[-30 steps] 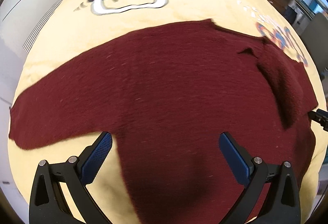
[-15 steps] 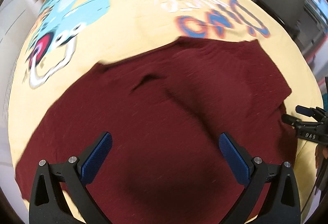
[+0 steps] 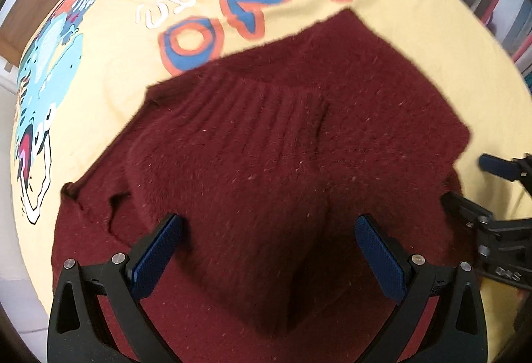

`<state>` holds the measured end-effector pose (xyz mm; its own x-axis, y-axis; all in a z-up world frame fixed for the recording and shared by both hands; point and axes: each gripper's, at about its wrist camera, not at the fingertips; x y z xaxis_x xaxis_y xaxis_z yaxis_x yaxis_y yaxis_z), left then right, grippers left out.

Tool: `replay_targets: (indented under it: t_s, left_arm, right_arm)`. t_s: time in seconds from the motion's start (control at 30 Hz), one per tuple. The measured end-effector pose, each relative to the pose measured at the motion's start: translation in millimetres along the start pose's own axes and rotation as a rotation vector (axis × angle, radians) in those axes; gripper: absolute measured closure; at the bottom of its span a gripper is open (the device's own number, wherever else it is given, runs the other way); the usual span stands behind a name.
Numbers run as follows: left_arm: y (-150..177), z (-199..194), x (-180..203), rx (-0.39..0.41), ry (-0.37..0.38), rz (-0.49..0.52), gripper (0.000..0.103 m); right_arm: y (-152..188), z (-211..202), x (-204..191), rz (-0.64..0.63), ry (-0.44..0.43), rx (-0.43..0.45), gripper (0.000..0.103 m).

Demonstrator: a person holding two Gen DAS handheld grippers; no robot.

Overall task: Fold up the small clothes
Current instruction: 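Grasp the other sleeve cuff with the left gripper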

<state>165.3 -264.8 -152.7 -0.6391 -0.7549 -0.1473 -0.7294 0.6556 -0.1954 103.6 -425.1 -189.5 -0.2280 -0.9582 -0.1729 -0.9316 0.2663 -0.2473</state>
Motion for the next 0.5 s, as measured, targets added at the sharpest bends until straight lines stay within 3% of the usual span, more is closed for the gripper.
replay_targets:
  t_s: [0.07, 0.13, 0.17, 0.2, 0.27, 0.5]
  left_arm:
    - [-2, 16, 1, -0.039, -0.013, 0.001, 0.019]
    - [-1, 25, -2, -0.053, -0.013, -0.016, 0.025]
    - [-1, 25, -4, -0.049, -0.010, -0.025, 0.039]
    - [-1, 22, -8, -0.040, -0.013, -0.031, 0.064]
    - [1, 13, -17, -0.011, -0.030, -0.057, 0.091]
    - [30, -26, -72, 0.104, 0.030, -0.213, 0.092]
  right_arm:
    - [1, 3, 1, 0.000, -0.002, -0.007, 0.024]
    - [2, 5, 1, -0.002, -0.003, -0.010, 0.024]
    - [3, 5, 2, -0.004, -0.004, -0.010, 0.024]
    - [5, 4, 4, -0.004, -0.004, -0.010, 0.024]
    - [4, 5, 3, -0.002, -0.004, -0.008, 0.024]
    - [-1, 1, -6, -0.013, -0.008, -0.004, 0.024]
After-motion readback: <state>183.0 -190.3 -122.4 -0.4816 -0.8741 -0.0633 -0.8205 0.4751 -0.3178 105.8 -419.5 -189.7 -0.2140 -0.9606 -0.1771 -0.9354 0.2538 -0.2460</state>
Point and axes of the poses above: each gripper's, at about its wrist camera, not at the fingertips, and z roughly the way its jaws point, x to its right, y to its underside, and after that the axes turned 1 degree about z, right-handed
